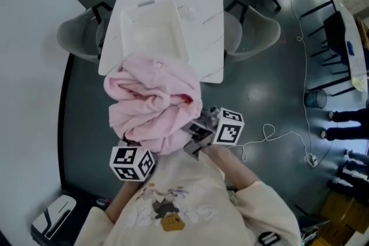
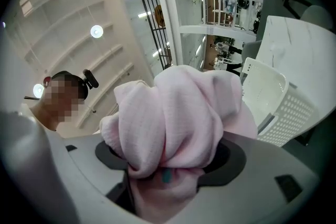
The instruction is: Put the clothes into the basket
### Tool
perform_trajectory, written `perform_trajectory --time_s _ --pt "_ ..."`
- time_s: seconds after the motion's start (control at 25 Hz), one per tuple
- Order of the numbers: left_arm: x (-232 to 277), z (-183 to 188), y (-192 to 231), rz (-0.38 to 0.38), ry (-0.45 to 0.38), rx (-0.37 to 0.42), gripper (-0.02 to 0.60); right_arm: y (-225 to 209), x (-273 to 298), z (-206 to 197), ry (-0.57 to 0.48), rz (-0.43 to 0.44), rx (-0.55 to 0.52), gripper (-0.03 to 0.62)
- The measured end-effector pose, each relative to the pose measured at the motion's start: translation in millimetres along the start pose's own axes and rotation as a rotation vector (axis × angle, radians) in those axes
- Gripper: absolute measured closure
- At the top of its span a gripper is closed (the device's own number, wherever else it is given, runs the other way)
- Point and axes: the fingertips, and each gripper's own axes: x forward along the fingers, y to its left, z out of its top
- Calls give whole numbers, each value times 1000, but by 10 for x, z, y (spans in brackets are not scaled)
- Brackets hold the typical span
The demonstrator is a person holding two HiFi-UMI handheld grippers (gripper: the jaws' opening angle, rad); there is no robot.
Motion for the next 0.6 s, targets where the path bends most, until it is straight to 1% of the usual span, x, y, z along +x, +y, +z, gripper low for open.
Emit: perform_trajectory --time_s 0.12,0.32,0.44,0.6 --pt "192 71 -77 18 -6 -13 566 -94 -31 200 14 10 7 263" --pt "333 182 -64 39 -5 -31 566 -198 21 358 17 13 33 263" --pt "424 267 41 40 -5 -30 566 -296 142 421 13 14 33 263" --pt "599 377 234 23 17 -33 566 -497 322 507 1 -13 41 263"
